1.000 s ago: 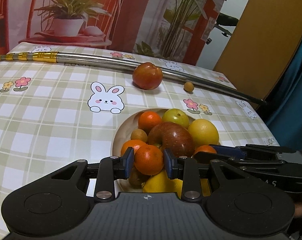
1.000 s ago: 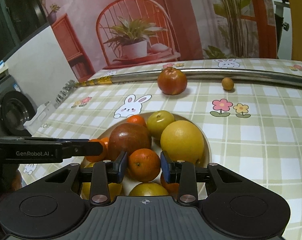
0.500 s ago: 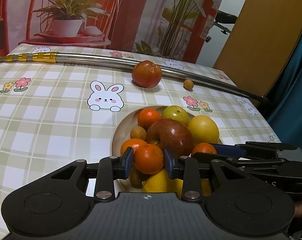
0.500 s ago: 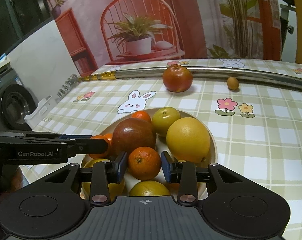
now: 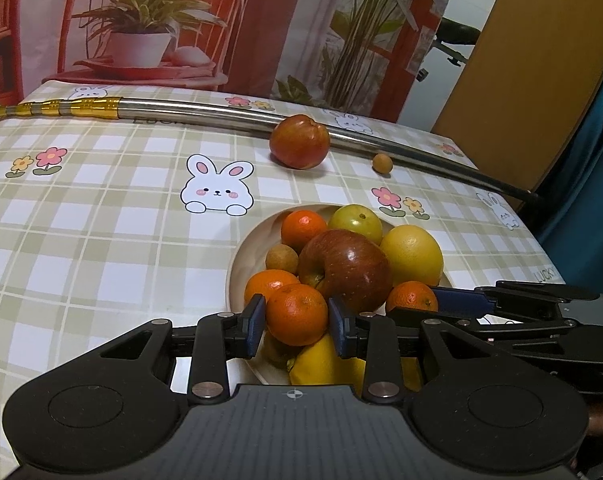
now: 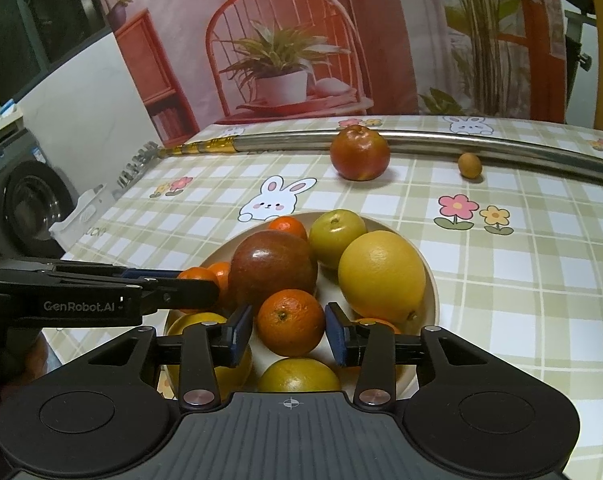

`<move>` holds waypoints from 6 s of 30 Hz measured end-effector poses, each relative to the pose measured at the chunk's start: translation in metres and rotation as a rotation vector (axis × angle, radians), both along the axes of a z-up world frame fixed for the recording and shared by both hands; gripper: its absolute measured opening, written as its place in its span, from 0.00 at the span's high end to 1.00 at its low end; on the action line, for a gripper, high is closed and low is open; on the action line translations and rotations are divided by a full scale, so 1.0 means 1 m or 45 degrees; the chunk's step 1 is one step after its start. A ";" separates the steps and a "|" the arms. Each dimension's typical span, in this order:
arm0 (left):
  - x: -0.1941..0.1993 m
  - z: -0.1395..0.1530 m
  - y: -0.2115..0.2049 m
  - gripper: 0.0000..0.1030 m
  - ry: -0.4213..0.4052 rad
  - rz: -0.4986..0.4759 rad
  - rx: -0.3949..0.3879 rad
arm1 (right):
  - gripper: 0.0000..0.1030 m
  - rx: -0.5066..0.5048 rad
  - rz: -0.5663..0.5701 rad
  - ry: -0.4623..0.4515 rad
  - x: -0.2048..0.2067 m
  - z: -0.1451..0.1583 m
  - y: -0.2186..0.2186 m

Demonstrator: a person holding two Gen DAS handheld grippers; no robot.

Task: Organize fruits
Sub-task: 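Carry both held tangerines over the white plate, then lower both tangerines onto the white plate and open both tools, then grasp the small brown fruit with the left tool while the right tool approaches the red apple, then grasp the red apple with the right tool while the left tool lifts the brown fruit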

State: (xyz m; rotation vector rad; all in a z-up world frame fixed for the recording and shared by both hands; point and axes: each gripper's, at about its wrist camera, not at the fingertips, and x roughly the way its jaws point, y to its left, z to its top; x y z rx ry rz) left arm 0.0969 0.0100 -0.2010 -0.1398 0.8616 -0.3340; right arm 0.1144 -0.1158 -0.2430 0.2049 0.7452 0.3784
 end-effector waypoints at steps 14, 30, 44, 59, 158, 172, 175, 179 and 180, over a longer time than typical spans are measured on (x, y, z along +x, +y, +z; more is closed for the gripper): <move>-0.009 0.006 -0.001 0.65 -0.029 -0.003 -0.004 | 0.62 -0.030 0.044 -0.014 -0.007 0.005 0.008; -0.015 0.009 0.002 0.65 -0.030 -0.009 -0.018 | 0.60 -0.048 0.059 -0.023 -0.014 0.010 0.013; -0.020 0.011 0.003 0.65 -0.052 -0.007 -0.025 | 0.58 -0.055 0.044 -0.037 -0.019 0.013 0.011; -0.021 0.010 0.003 0.65 -0.057 -0.005 -0.025 | 0.53 -0.058 -0.049 -0.017 -0.017 0.007 0.000; 0.240 -0.043 -0.169 0.72 0.220 -0.128 -0.096 | 0.49 -0.014 -0.579 -0.163 0.065 -0.045 -0.160; 0.143 0.032 -0.085 0.72 0.034 -0.180 -0.147 | 0.49 0.002 -0.542 -0.183 0.048 -0.023 -0.146; 0.117 0.044 -0.058 0.72 -0.003 -0.154 -0.146 | 0.49 -0.007 -0.519 -0.189 0.043 -0.016 -0.139; 0.085 0.054 -0.026 0.72 -0.059 -0.095 -0.128 | 0.49 -0.017 -0.482 -0.201 0.038 -0.006 -0.126; 0.079 0.056 -0.018 0.72 -0.073 -0.068 -0.123 | 0.49 -0.022 -0.474 -0.202 0.037 -0.003 -0.122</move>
